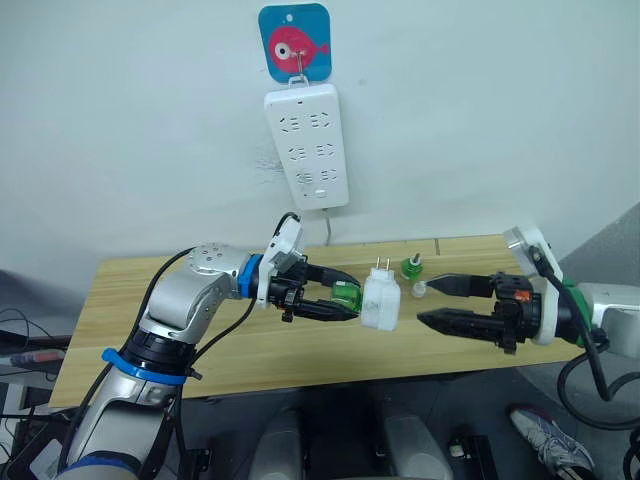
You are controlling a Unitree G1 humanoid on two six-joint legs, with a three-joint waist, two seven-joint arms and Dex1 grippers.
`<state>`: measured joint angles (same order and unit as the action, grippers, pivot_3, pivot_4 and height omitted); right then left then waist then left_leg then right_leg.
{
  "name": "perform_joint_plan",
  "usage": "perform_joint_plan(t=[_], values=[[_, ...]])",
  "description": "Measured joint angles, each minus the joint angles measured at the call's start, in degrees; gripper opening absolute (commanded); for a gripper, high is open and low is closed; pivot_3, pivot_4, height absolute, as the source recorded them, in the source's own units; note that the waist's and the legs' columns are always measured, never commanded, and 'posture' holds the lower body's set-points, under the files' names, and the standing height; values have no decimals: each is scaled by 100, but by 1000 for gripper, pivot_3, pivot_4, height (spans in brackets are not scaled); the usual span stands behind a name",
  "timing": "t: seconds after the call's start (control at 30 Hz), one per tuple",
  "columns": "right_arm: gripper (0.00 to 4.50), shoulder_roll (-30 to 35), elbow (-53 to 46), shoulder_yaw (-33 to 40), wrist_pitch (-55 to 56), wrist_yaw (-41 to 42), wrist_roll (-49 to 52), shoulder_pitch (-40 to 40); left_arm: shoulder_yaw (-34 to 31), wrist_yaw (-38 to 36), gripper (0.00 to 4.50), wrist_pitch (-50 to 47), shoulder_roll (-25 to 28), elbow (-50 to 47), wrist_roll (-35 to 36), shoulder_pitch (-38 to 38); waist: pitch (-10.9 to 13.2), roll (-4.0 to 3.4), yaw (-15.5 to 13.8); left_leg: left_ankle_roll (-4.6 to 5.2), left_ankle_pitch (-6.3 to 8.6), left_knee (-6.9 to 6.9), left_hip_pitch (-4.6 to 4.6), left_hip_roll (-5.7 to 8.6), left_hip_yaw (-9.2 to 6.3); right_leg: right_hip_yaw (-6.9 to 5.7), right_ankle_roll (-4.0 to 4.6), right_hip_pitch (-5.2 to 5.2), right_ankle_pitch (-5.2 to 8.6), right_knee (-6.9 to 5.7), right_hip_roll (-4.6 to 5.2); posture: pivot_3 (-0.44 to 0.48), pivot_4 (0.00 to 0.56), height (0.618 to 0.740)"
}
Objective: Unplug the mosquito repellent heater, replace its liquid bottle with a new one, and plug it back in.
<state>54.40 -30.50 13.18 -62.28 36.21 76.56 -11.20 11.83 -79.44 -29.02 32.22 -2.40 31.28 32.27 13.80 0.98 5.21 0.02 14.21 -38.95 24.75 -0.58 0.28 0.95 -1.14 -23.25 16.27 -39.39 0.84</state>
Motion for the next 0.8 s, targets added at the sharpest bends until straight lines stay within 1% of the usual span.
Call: perform_joint_plan(t=[0.07,0.2,0.4,0.53,0.73,0.8], values=[[4500,-20,29,-43,-17,-11,46,-2,-4,0,2323,85,-2,2,0,17,0,0,1,0,0,0,0,-2,-2,-1,0,0,0,0,-3,-225,214,740],[4500,-302,239,-243,-150,-246,567,-151,-36,0,2323,189,-29,2,4,83,0,0,-6,0,0,0,1,0,-2,0,0,0,0,2,-2,-221,212,740],[4500,-546,607,-515,-295,-667,876,-284,-40,0,2323,194,-61,-53,15,90,0,0,-8,0,0,0,1,0,-1,0,0,0,0,3,-2,-213,208,740],[4500,-645,616,-572,-325,-829,1070,-421,-40,0,2323,192,-63,-180,21,91,0,0,-9,0,0,0,1,0,-3,-1,0,0,0,3,-2,-211,206,740],[4500,-1001,777,-840,-329,-1129,1298,-668,-42,13,2323,158,-119,-247,53,101,0,0,-8,0,0,0,1,0,-3,-1,0,0,0,2,-3,-209,202,740],[4145,-1097,853,-914,-328,-1234,1420,-751,-44,23,2323,153,-172,-259,78,112,0,0,-8,0,0,0,1,1,-2,-1,0,0,0,1,-2,-206,202,740]])
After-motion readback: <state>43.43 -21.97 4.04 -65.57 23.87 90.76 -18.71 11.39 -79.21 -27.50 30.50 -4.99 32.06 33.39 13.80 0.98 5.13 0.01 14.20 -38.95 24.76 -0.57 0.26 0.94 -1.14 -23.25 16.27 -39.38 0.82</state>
